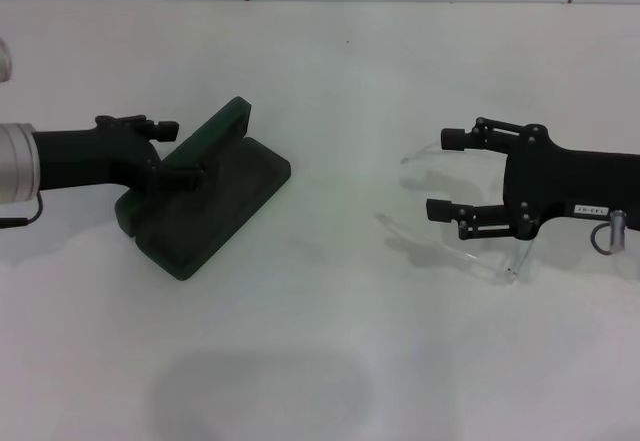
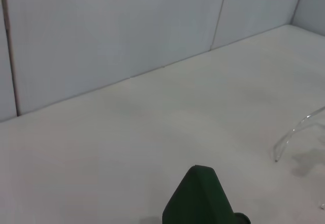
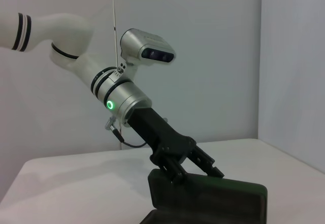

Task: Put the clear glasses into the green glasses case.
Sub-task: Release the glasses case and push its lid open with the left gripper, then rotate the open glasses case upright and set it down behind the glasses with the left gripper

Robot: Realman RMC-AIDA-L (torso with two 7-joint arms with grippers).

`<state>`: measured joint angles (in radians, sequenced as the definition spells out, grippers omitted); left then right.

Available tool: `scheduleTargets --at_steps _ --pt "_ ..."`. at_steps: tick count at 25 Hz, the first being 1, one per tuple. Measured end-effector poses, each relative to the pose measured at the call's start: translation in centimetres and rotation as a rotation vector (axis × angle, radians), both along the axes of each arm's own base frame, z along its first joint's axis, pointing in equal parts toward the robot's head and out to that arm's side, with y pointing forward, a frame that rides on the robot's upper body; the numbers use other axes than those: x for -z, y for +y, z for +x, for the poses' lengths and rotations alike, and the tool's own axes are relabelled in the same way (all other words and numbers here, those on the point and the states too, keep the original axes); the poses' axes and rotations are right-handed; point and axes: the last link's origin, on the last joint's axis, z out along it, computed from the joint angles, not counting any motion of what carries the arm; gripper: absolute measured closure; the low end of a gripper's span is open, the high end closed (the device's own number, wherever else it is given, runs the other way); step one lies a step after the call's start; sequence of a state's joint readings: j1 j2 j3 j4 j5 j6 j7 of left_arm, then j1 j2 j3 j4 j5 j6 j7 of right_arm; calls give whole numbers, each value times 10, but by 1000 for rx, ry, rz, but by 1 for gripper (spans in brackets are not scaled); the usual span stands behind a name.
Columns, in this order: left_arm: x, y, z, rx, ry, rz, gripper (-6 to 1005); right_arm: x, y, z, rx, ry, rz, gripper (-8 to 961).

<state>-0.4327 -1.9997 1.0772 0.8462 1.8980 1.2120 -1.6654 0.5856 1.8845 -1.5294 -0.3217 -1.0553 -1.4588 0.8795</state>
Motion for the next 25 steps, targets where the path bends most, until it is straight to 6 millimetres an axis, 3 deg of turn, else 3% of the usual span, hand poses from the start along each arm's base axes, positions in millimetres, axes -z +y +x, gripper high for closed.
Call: scheduleTargets --at_steps 6,15,17,23,25 --pt "-2 1 -1 -12 0 2 232 -1 1 1 0 -4 4 87" --pt "-4 4 -8 -29 66 13 565 0 1 1 -1 -7 8 87" --pt "-4 5 -5 -17 71 17 657 1 0 1 2 -6 7 87" --pt "-8 15 11 38 74 72 731 4 -2 1 6 3 3 87" --pt "-1 22 26 73 78 62 756 6 -4 0 3 7 1 87"
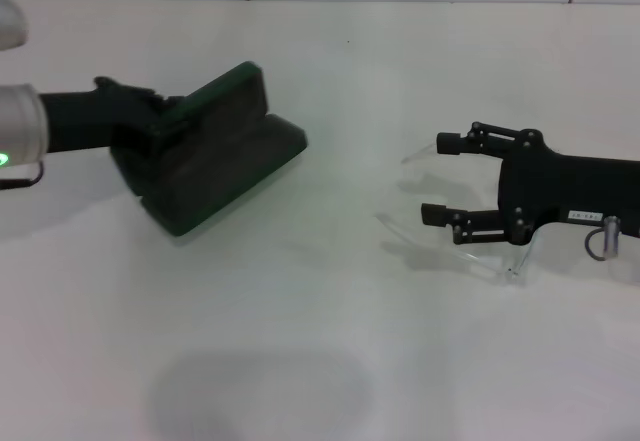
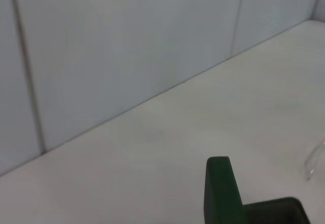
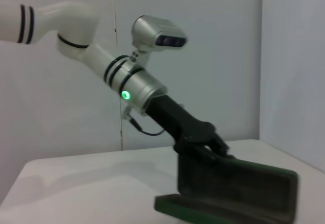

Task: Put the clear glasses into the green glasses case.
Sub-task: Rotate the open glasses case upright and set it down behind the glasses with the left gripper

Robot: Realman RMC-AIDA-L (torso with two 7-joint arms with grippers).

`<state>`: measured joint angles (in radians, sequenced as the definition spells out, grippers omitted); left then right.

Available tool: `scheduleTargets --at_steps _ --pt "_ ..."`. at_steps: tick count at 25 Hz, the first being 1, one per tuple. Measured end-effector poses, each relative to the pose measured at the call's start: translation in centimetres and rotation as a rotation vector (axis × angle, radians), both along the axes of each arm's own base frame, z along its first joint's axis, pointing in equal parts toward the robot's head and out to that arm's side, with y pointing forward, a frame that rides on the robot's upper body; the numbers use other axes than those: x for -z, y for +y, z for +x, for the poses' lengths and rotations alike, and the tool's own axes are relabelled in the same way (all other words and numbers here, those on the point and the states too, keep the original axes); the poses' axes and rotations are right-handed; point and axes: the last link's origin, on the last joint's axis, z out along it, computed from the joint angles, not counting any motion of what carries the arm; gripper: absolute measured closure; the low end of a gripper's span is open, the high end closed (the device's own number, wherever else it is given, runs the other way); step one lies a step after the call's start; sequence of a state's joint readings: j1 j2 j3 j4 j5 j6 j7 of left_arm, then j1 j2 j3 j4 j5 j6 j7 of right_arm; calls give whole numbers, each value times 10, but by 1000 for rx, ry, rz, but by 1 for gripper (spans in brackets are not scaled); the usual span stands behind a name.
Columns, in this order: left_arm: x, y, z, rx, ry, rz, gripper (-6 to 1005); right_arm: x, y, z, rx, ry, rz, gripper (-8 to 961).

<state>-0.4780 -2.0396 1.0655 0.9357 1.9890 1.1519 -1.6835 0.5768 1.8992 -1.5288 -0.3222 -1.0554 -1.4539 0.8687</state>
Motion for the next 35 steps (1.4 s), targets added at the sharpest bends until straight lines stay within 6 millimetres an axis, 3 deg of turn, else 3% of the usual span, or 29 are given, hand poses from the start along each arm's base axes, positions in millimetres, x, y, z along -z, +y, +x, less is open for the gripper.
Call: scheduleTargets --at_steps 3,5,12,18,26,35 --pt "9 4 11 27 15 -17 793 4 -2 -1 -11 0 2 88" --pt "25 12 28 85 66 -51 793 8 -5 -1 -16 -2 -7 88" --pt "62 23 62 203 169 -149 793 18 -11 -4 -22 1 -30 88" --pt "82 23 87 317 241 -220 794 21 -19 4 8 6 -29 88" --pt "98 15 101 427 306 -280 794 23 -23 7 19 9 -29 89" --pt "95 14 106 464 309 -263 794 23 -24 8 19 10 -26 89"
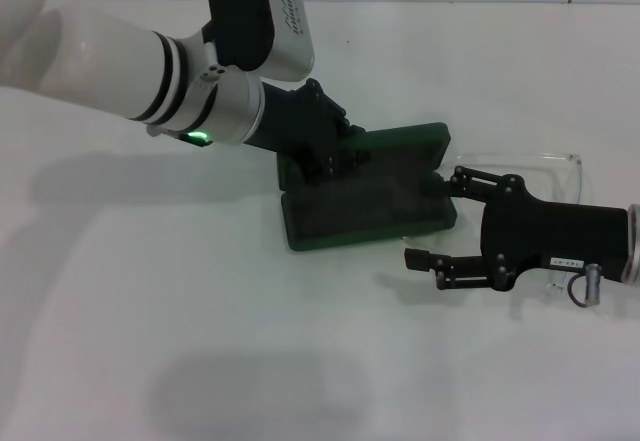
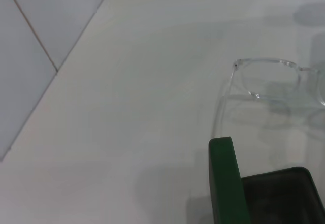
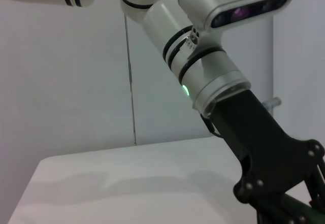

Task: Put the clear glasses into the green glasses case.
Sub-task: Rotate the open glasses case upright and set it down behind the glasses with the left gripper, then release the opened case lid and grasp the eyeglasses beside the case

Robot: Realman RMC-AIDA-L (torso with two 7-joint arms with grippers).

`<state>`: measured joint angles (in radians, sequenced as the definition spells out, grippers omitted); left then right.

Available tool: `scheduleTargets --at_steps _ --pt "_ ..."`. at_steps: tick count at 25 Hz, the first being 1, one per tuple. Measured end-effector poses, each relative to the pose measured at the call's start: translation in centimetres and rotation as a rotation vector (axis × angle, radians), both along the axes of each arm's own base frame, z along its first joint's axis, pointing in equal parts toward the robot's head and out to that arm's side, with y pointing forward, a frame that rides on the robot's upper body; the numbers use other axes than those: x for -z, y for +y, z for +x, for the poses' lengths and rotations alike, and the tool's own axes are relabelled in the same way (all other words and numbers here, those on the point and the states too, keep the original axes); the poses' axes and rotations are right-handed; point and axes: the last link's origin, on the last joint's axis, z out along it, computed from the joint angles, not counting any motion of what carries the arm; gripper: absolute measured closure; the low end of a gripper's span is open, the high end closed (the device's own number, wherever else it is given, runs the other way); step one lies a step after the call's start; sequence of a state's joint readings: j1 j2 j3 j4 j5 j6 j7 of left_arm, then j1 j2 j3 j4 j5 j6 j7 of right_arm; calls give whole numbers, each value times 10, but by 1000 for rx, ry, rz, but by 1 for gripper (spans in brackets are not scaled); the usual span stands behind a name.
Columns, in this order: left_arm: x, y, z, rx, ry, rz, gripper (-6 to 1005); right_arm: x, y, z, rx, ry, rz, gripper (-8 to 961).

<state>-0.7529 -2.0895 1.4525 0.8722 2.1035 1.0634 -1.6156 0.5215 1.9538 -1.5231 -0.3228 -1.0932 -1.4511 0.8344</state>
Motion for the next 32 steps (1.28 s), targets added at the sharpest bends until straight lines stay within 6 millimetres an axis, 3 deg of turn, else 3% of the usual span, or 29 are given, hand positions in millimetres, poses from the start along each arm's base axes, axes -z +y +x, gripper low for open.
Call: scheduleTargets --at_steps 7,12,21,25,28,32 --pt "5 -10 4 63 28 -11 793 -1 2 -1 -4 0 1 89" --pt "3 -12 8 78 6 26 580 -2 3 -1 0 -1 1 89" --pt "-29 -20 10 6 -235 103 464 -16 11 2 54 37 35 90" --pt "-56 -31 -2 -59 -465 134 444 -38 26 -2 142 47 -9 90" --pt "-77 -42 -28 -115 -626 181 437 -60 37 -9 204 18 -73 91" --pt "-89 -53 -61 -176 -755 250 277 -93 53 -30 355 -105 -121 93"
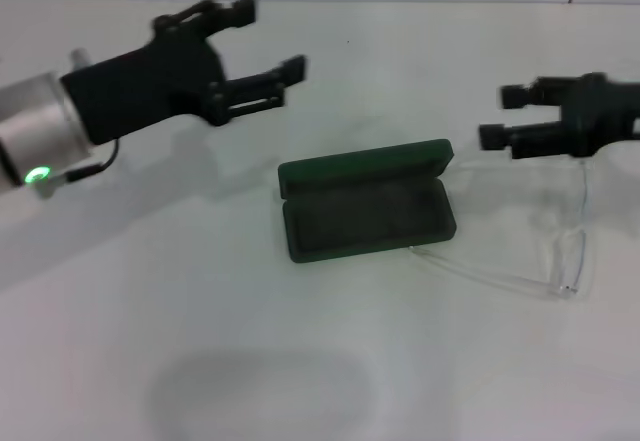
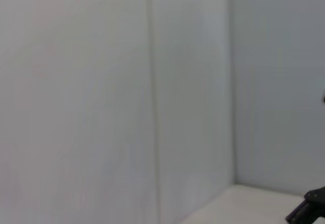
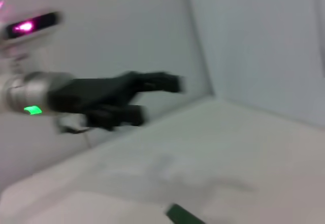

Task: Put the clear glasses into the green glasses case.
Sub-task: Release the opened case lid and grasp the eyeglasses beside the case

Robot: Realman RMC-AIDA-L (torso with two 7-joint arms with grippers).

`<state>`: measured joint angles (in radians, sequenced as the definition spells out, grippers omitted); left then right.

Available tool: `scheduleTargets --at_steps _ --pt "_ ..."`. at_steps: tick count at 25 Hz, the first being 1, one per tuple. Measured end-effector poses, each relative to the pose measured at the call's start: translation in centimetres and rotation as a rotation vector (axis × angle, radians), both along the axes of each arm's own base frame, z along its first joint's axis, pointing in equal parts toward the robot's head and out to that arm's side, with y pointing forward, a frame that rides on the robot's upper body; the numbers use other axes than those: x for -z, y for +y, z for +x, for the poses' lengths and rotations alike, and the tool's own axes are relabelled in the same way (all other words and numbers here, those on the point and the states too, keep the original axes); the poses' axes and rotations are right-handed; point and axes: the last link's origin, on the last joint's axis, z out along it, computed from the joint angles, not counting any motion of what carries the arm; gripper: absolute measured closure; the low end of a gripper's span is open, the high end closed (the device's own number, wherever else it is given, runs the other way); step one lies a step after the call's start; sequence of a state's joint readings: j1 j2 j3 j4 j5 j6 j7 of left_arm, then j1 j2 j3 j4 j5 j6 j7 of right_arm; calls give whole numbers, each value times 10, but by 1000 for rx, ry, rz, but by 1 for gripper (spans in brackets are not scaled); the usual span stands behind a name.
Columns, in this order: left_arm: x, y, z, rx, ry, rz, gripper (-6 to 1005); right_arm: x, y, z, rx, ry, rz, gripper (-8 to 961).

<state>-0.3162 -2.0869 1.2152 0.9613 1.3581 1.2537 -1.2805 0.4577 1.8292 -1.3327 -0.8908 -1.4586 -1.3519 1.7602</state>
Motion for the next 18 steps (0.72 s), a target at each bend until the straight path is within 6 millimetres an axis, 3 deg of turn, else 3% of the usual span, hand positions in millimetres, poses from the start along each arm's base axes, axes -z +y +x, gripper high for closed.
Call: scheduleTargets --at_steps 4,8,13,18 --pt "0 -5 -19 -37 -39 13 176 -26 5 -15 187 -275 -31 96" --pt "4 -8 -24 -34 -23 6 114 -42 3 -29 338 -505 -64 100" --pt "6 -6 -24 -24 -8 1 114 -26 -3 -27 504 -646 -112 106" --pt "9 -6 -24 2 34 0 115 -11 -11 -10 603 -660 -104 113"
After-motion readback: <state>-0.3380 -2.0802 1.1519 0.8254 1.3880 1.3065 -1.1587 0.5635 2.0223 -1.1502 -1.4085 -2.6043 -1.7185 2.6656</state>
